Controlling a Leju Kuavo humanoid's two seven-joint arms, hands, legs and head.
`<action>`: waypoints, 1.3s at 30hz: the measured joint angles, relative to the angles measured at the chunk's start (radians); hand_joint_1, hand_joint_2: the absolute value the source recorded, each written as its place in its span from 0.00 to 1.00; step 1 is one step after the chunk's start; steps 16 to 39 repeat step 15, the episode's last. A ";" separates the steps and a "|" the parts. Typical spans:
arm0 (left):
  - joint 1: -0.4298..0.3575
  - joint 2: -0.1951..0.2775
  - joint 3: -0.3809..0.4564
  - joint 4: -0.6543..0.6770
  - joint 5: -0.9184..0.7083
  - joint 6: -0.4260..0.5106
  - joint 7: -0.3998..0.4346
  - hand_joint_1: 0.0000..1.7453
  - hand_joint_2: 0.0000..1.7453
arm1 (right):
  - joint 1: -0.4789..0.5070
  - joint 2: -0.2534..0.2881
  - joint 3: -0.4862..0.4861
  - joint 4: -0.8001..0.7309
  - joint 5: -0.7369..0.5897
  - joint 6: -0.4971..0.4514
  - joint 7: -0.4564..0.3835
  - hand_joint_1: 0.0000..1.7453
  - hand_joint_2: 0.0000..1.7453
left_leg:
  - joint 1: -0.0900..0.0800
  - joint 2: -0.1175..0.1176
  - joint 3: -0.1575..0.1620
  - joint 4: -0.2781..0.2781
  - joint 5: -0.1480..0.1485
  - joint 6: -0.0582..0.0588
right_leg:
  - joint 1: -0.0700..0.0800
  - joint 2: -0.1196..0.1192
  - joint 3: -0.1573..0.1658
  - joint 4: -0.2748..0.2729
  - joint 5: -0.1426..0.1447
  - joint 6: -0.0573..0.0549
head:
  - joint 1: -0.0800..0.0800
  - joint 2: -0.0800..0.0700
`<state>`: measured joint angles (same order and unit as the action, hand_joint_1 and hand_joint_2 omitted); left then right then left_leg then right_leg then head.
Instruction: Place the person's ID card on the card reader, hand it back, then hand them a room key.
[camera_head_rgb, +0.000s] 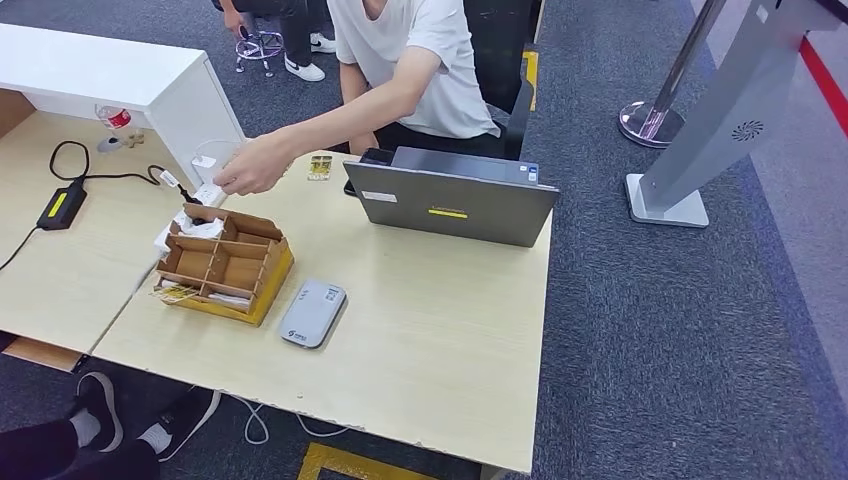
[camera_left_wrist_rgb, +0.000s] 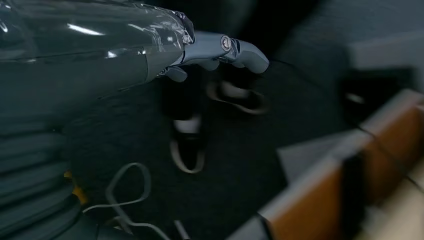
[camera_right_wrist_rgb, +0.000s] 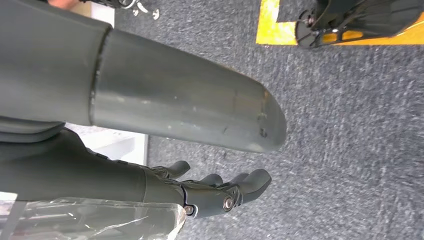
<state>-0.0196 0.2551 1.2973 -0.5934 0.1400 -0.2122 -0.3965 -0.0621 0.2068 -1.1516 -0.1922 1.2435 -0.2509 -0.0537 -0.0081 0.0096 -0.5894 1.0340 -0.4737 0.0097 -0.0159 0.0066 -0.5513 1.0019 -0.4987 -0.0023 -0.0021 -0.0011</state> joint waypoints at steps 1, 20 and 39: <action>0.000 -0.034 0.031 0.052 0.004 0.027 0.008 0.00 0.00 | -0.002 0.006 0.000 0.000 0.005 -0.009 0.010 0.00 0.00 | 0.000 -0.002 0.000 0.000 0.000 0.001 | 0.000 -0.002 0.000 -0.001 0.000 0.001 | 0.000 0.000; -0.038 -0.245 0.173 0.316 -0.052 0.365 0.183 0.00 1.00 | -0.006 0.032 0.010 0.004 0.051 0.000 0.073 0.00 1.00 | -0.001 -0.006 0.000 0.002 0.001 0.004 | -0.001 -0.005 0.002 -0.003 0.002 0.005 | 0.003 0.000; -0.038 -0.245 0.173 0.316 -0.052 0.365 0.183 0.00 1.00 | -0.006 0.032 0.010 0.004 0.051 0.000 0.073 0.00 1.00 | -0.001 -0.006 0.000 0.002 0.001 0.004 | -0.001 -0.005 0.002 -0.003 0.002 0.005 | 0.003 0.000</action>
